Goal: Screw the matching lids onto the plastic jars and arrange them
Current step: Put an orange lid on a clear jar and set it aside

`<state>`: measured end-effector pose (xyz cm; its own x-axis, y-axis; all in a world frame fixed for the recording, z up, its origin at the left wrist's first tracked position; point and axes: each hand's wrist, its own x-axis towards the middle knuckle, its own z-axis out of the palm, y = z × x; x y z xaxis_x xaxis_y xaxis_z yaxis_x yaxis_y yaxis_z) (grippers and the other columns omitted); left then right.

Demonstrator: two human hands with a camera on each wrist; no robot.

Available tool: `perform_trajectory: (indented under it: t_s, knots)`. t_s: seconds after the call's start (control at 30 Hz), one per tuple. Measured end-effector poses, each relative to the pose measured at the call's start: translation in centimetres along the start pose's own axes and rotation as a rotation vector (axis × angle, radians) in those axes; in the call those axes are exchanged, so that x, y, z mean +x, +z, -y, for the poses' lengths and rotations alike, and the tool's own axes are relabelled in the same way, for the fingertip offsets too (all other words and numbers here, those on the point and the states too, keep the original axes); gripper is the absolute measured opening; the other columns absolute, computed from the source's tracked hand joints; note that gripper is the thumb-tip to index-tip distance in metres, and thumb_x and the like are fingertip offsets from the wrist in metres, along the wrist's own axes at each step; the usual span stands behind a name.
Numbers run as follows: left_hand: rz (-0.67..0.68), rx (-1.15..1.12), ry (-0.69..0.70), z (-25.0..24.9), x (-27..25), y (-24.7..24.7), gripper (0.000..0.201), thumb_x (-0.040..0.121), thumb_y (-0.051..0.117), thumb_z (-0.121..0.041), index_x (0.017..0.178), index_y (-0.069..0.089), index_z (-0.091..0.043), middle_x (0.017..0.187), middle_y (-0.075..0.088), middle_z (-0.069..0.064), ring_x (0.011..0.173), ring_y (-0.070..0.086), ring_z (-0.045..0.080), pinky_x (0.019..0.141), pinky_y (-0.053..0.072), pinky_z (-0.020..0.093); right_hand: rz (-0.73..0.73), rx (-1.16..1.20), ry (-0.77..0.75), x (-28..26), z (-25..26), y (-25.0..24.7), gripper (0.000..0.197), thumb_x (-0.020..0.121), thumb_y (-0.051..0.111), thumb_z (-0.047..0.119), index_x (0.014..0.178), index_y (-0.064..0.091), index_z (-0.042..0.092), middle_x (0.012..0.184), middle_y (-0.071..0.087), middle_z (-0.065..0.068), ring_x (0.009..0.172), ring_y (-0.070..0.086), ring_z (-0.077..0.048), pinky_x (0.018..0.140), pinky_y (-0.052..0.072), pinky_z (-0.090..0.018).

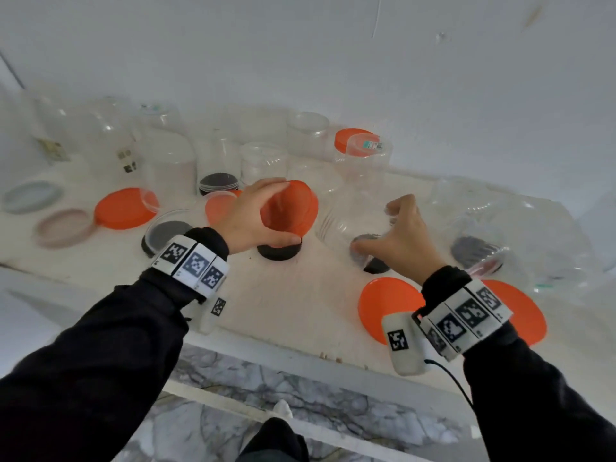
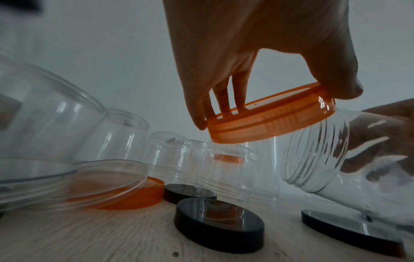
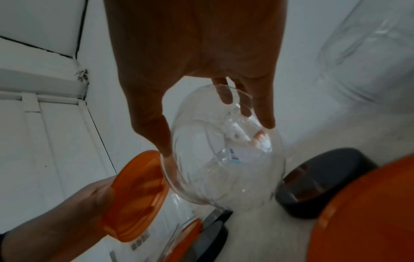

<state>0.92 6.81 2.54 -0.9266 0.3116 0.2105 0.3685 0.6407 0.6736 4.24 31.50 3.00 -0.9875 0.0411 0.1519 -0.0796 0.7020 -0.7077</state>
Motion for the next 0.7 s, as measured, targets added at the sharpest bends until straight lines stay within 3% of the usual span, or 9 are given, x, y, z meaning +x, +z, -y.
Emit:
perform_trajectory:
  t_s: [0.07,0.17,0.23,0.3,0.4,0.47,0.57,0.7]
  knots:
    - [-0.018,-0.013,-0.004,0.1,-0.5,-0.3,0.109,0.043,0.064,-0.066,0.138,0.038,-0.02,0.142,0.035,-0.006,0.127,0.032,0.006,0.103,0.025,0.022,0.021,0.073,0.021,-0.3,0.1,0.7,0.069,0.062,0.083,0.017,0.108,0.032,0.01,0.113,0.033,-0.003,0.082,0.041,-0.01,0.057,0.036,-0.009]
    - [-0.014,-0.036,-0.024,0.5,-1.3,-0.5,0.108,0.046,0.067,-0.065,0.139,0.037,-0.02,0.143,0.034,-0.006,0.13,0.033,0.01,0.107,0.03,0.031,0.102,0.114,0.043,-1.0,0.5,1.4,0.085,0.06,0.085,0.016,0.127,0.033,0.006,0.119,0.027,-0.001,0.079,0.047,-0.006,0.07,0.049,-0.02]
    - [-0.024,-0.046,-0.028,0.8,-1.8,-0.6,0.108,0.048,0.067,-0.065,0.141,0.035,-0.021,0.144,0.033,-0.007,0.13,0.032,0.009,0.108,0.03,0.033,0.137,0.08,0.029,-1.4,0.6,1.9,0.095,0.059,0.086,0.02,0.134,0.03,0.004,0.123,0.025,-0.001,0.084,0.049,-0.007,0.079,0.051,-0.028]
    - [-0.035,-0.046,-0.031,0.9,-2.1,-0.7,0.107,0.049,0.067,-0.064,0.141,0.034,-0.021,0.144,0.033,-0.007,0.13,0.032,0.009,0.108,0.03,0.033,0.159,0.057,0.014,-1.7,0.4,2.4,0.099,0.056,0.087,0.027,0.134,0.031,0.005,0.121,0.025,0.001,0.095,0.05,-0.014,0.086,0.05,-0.032]
    - [-0.045,-0.068,-0.042,1.1,-2.3,-0.7,0.108,0.049,0.068,-0.063,0.141,0.033,-0.02,0.144,0.034,-0.007,0.13,0.034,0.01,0.109,0.031,0.036,0.179,0.043,0.017,-2.3,0.0,3.2,0.101,0.056,0.087,0.036,0.134,0.031,0.006,0.119,0.025,0.004,0.11,0.044,-0.018,0.094,0.044,-0.029]
    - [-0.043,-0.084,-0.047,1.2,-2.3,-0.5,0.11,0.049,0.07,-0.063,0.142,0.031,-0.02,0.144,0.035,-0.006,0.13,0.036,0.01,0.109,0.032,0.038,0.188,0.021,0.01,-2.8,-0.2,3.5,0.099,0.057,0.086,0.039,0.133,0.031,0.006,0.118,0.026,0.003,0.11,0.04,-0.016,0.096,0.04,-0.027]
    - [-0.044,-0.102,-0.049,1.0,-2.1,0.0,0.112,0.048,0.069,-0.064,0.143,0.028,-0.02,0.145,0.034,-0.005,0.129,0.036,0.01,0.106,0.031,0.032,0.185,0.023,-0.016,-3.3,-0.7,3.9,0.093,0.055,0.087,0.038,0.126,0.036,0.004,0.116,0.029,0.0,0.102,0.038,-0.014,0.097,0.042,-0.029]
    - [-0.029,-0.123,-0.04,0.3,-1.9,0.7,0.115,0.045,0.068,-0.064,0.143,0.028,-0.018,0.144,0.034,-0.004,0.127,0.035,0.008,0.103,0.03,0.025,0.215,0.059,-0.009,-3.6,-1.6,3.8,0.093,0.061,0.085,0.036,0.131,0.032,0.005,0.122,0.03,-0.002,0.107,0.038,-0.013,0.098,0.04,-0.027]
